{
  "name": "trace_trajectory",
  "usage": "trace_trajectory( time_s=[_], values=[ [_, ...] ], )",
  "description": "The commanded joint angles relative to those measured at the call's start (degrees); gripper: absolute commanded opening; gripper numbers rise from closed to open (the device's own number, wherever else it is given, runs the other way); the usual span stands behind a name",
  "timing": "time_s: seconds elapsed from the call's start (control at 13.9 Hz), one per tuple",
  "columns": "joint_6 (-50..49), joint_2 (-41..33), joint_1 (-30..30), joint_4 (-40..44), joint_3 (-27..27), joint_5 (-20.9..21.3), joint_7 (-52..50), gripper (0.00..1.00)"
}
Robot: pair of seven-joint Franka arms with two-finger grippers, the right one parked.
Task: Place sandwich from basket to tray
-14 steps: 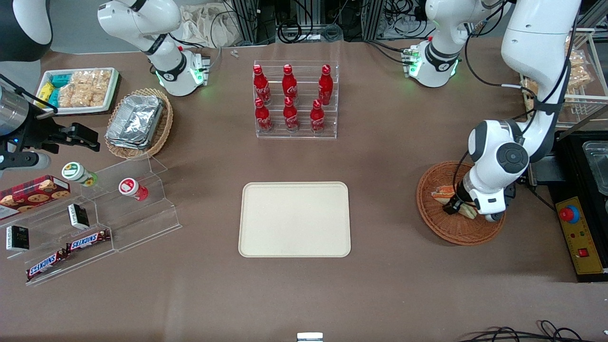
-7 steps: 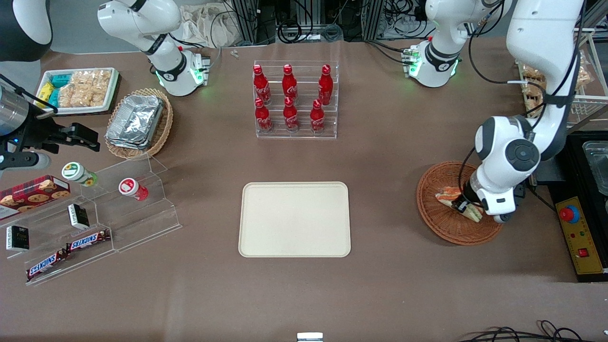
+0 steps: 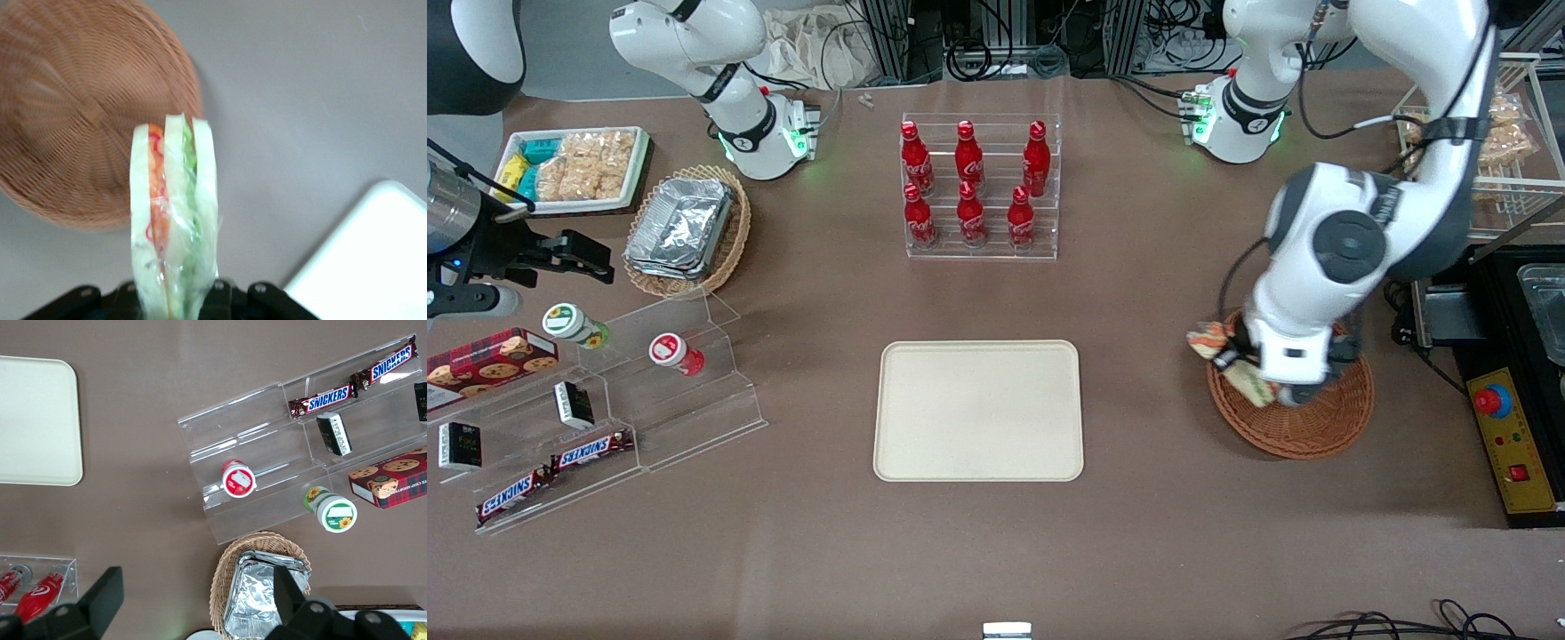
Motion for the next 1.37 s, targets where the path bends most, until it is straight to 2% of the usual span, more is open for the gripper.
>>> trace_trajectory(
  time_s=[0.0, 0.22, 0.36, 0.51, 0.58, 0.72, 0.79, 0.94, 1.01, 1.08, 1.15, 1.23, 1.3],
  values=[
    [1.0, 6.8, -0.6, 4.4, -6.2, 0.7, 4.9, 0.00],
    [6.2, 13.0, -6.4, 7.2, -7.0, 1.0, 8.2, 0.00],
    [12.0, 16.5, -8.6, 7.3, -7.0, 1.2, 14.3, 0.00],
    [18.4, 19.3, -10.7, 7.2, -6.5, 1.3, 15.3, 0.00],
    [19.8, 20.5, -10.7, 7.2, -6.4, 2.7, 15.2, 0.00],
    [19.9, 23.3, -10.7, 7.4, -6.3, 9.6, 14.6, 0.00],
    [19.9, 24.3, -10.6, 7.9, -6.2, 11.7, 14.6, 0.00],
    [19.9, 25.6, -10.6, 9.3, -5.7, 13.0, 14.3, 0.08],
    [19.9, 26.0, -10.6, 10.1, -5.6, 13.0, 14.1, 0.15],
    [19.9, 26.5, -10.6, 10.7, -5.6, 12.9, 13.0, 0.41],
    [19.9, 27.3, -10.6, 11.5, -5.6, 13.3, 12.5, 0.86],
    [19.9, 27.9, -10.6, 12.2, -5.6, 14.8, 12.0, 0.99],
    [19.9, 28.0, -10.6, 12.5, -5.6, 15.7, 11.7, 0.99]
  ],
)
